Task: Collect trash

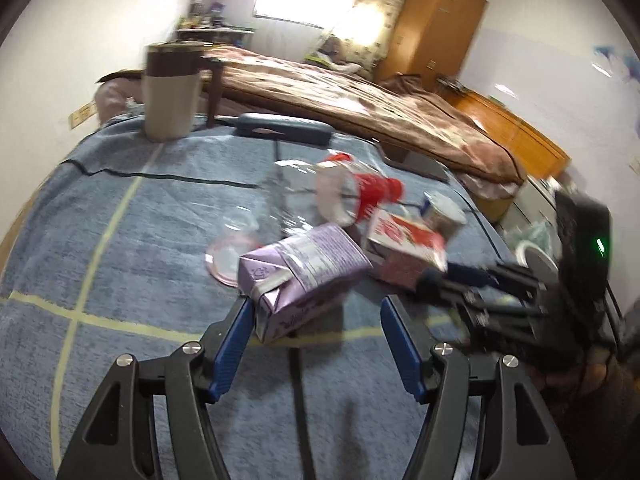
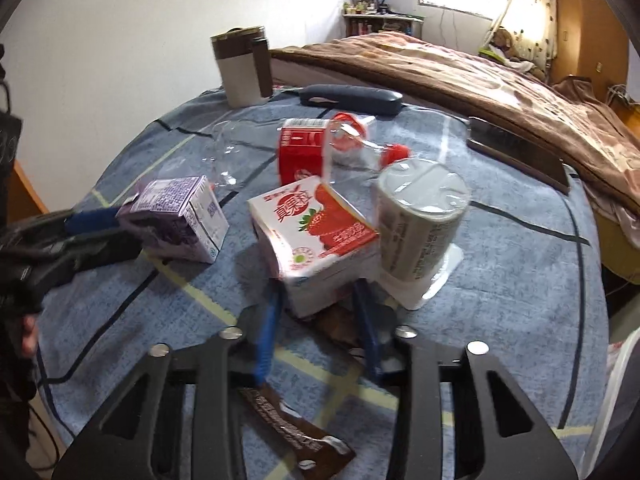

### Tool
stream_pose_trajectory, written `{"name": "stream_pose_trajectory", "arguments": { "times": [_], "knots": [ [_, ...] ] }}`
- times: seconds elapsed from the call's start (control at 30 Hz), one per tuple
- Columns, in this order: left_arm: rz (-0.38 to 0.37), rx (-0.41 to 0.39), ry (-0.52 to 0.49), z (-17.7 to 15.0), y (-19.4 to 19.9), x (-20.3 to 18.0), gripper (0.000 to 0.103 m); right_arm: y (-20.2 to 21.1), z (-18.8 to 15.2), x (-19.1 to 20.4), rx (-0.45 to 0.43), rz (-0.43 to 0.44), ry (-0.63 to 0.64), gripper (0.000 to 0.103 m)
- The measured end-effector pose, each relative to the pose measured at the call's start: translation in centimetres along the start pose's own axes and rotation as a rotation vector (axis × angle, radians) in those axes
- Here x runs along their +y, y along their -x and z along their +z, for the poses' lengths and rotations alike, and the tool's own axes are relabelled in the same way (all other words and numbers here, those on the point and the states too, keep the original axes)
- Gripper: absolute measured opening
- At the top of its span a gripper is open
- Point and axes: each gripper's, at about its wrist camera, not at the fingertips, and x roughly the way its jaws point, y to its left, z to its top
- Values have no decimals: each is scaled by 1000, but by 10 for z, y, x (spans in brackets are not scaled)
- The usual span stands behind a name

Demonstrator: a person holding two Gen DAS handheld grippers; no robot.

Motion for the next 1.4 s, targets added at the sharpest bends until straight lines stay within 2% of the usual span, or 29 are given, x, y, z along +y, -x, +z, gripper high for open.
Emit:
{"name": "stream_pose_trajectory", "arguments": {
  "times": [0.07,0.17,0.23,0.37,0.4,0.43,0.5,0.6,0.7,0.77,0.83,0.93,1.3,1.4],
  "knots": [
    [1,4,-37,-2,2,-6,68,1,0,-3,2,3,-8,35],
    [78,-20,-128,0,9,-12,68,2,-2,-4,-2,2,-17,35],
    [105,-43,-129,6,11,-7,68,1,-1,-5,-1,14,-18,35],
    [55,-26,-112,19,0,6,74,2,0,-4,-7,38,-3,36],
    [63,-21,-134,21,-5,5,74,2,1,-3,-11,18,11,42],
    [80,-21,-151,22,-8,3,74,3,1,-2,-13,1,23,53],
    [72,-9,-183,24,-15,0,74,6,2,-1,-32,-11,53,60],
    [22,25,-205,26,-26,-3,74,9,5,-2,-45,-1,61,60],
    [16,49,-216,24,-35,-4,74,9,7,-5,-47,-6,68,60],
    [13,56,-208,21,-36,-4,71,7,9,-8,-42,-3,64,60],
    [10,54,-197,19,-34,-2,55,6,10,-10,-44,19,60,60],
    [25,61,-176,15,-30,5,41,4,13,-11,-51,42,55,60],
    [47,47,-118,1,-11,19,39,-5,28,-4,-49,71,115,61],
    [57,40,-98,0,-9,22,39,-11,29,-1,-17,103,108,61]
  ]
}}
